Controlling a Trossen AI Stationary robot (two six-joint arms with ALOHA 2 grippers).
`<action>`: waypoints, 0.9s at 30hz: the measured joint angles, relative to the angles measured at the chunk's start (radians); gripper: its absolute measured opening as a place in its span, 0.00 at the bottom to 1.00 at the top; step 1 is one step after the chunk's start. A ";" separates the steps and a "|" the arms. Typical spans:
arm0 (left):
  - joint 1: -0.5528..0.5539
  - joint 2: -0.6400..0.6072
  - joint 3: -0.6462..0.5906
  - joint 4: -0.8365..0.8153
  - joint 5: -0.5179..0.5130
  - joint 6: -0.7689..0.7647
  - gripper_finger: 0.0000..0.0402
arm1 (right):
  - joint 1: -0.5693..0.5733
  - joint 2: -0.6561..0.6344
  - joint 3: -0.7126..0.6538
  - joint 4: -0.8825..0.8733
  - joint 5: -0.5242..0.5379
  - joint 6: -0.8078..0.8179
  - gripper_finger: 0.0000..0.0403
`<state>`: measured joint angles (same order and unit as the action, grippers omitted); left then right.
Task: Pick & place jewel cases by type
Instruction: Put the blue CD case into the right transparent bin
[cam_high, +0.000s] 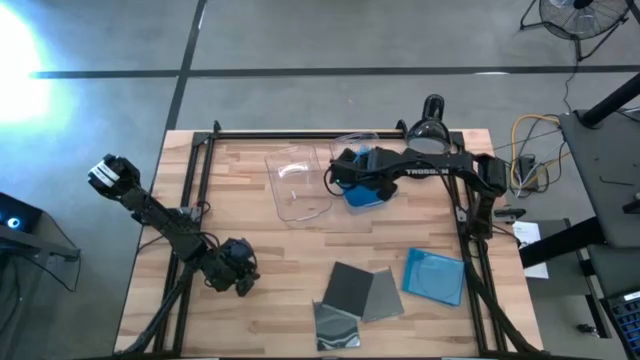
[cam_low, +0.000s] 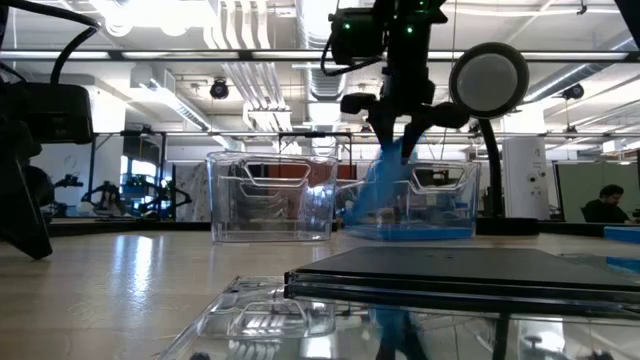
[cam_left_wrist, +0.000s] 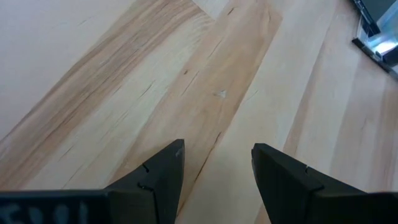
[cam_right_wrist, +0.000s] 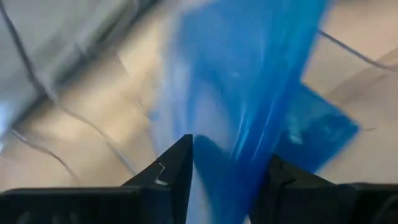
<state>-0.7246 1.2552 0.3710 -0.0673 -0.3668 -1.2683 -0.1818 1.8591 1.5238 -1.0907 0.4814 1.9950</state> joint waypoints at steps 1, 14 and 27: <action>0.000 0.000 0.000 0.000 0.001 0.011 0.42 | -0.002 0.000 0.001 0.004 -0.054 -0.078 0.28; 0.000 0.000 0.000 0.000 0.011 0.051 0.42 | 0.103 -0.013 0.031 -0.291 -0.337 -0.487 0.35; 0.000 0.000 0.001 0.003 0.026 0.052 0.42 | 0.365 -0.082 0.081 -0.450 -0.517 -0.700 0.38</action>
<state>-0.7245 1.2552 0.3717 -0.0642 -0.3408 -1.2167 0.1836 1.7775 1.6052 -1.5402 -0.0357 1.2946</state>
